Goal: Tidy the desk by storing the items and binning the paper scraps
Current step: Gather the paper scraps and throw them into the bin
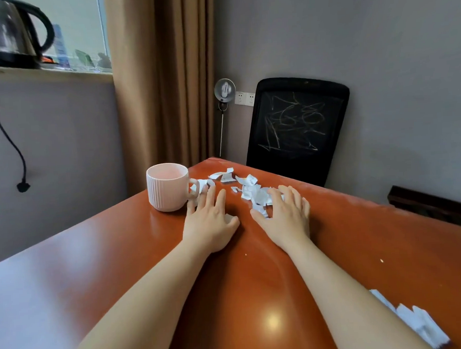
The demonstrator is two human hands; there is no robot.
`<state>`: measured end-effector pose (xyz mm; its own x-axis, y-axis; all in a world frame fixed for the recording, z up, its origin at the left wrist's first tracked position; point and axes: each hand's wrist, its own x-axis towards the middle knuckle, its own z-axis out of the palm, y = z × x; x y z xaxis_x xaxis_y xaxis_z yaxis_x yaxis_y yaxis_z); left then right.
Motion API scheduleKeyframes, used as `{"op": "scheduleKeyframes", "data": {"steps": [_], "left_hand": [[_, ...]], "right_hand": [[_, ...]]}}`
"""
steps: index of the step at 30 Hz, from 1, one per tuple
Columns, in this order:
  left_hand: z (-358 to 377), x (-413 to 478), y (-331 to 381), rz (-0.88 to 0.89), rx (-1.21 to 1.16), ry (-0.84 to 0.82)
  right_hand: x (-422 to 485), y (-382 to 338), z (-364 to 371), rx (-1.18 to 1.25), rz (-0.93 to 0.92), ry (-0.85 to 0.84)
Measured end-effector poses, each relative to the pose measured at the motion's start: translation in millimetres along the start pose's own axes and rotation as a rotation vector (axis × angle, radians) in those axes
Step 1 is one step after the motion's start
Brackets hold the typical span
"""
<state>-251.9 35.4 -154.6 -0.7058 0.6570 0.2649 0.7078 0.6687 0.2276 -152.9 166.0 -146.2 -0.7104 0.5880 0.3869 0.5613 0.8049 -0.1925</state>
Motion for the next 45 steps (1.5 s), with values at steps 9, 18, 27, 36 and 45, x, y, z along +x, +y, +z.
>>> {"op": "scheduleKeyframes", "data": {"steps": [9, 18, 27, 36, 45], "left_hand": [[8.5, 9.7, 13.2, -0.108, 0.061, 0.163], [4.3, 19.5, 16.5, 0.056, -0.031, 0.058], [22.3, 55.0, 13.7, -0.112, -0.023, 0.086], [34.1, 83.2, 12.7, -0.276, 0.023, 0.054], [26.1, 80.6, 15.1, -0.250, 0.038, -0.050]], "right_hand": [[21.0, 5.8, 9.0, -0.015, 0.083, -0.097], [24.4, 6.0, 11.3, 0.006, 0.075, -0.104], [25.2, 8.2, 13.7, 0.020, 0.089, -0.114], [37.0, 13.7, 17.3, 0.037, 0.074, -0.213], [38.8, 19.9, 20.6, 0.188, -0.016, -0.135]]}}
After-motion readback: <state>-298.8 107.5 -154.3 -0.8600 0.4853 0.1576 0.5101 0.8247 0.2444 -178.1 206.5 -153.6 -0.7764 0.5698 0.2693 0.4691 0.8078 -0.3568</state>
